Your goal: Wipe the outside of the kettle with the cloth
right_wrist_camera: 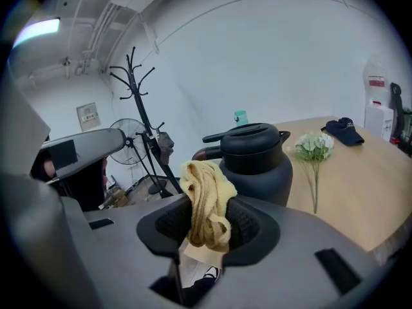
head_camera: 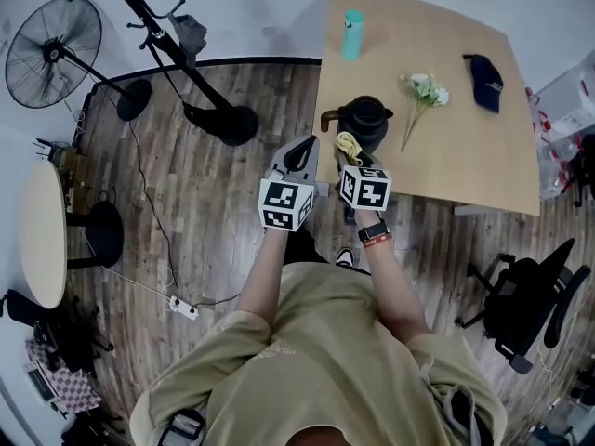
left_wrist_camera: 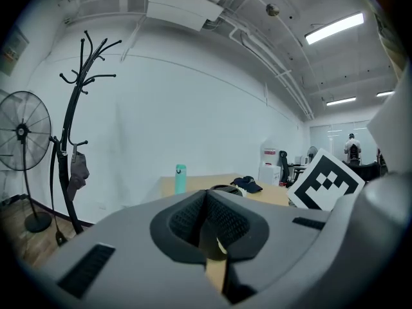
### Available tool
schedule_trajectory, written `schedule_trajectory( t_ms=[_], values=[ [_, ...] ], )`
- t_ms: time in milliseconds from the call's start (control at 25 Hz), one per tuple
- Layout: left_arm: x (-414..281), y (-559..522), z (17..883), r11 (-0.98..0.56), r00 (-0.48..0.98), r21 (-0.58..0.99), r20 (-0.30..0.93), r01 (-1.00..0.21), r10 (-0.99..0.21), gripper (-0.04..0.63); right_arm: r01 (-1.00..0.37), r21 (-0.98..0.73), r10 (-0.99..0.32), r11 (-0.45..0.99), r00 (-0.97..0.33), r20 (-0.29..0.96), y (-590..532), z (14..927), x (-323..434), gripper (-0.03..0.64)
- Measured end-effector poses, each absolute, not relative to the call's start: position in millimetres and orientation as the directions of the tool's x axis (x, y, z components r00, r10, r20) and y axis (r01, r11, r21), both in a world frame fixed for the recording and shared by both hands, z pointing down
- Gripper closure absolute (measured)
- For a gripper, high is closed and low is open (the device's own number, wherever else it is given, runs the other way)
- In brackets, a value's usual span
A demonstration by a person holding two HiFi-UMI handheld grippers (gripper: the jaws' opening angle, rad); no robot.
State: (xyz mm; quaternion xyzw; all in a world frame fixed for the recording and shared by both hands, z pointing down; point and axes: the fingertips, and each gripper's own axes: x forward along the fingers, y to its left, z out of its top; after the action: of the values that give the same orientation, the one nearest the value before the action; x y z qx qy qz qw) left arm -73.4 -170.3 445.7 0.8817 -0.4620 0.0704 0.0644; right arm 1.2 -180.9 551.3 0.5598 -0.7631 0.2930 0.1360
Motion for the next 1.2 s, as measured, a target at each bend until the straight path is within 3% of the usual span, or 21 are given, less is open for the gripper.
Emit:
schedule_trajectory(
  t_ms=[1200],
  values=[
    [-87,-206,476,-0.535,0.54,0.095,0.245,-0.84,-0.805,0.574,-0.945,-0.325,-0.736,0.044,-0.251,0.629,-226,572,-8,0.482]
  ],
)
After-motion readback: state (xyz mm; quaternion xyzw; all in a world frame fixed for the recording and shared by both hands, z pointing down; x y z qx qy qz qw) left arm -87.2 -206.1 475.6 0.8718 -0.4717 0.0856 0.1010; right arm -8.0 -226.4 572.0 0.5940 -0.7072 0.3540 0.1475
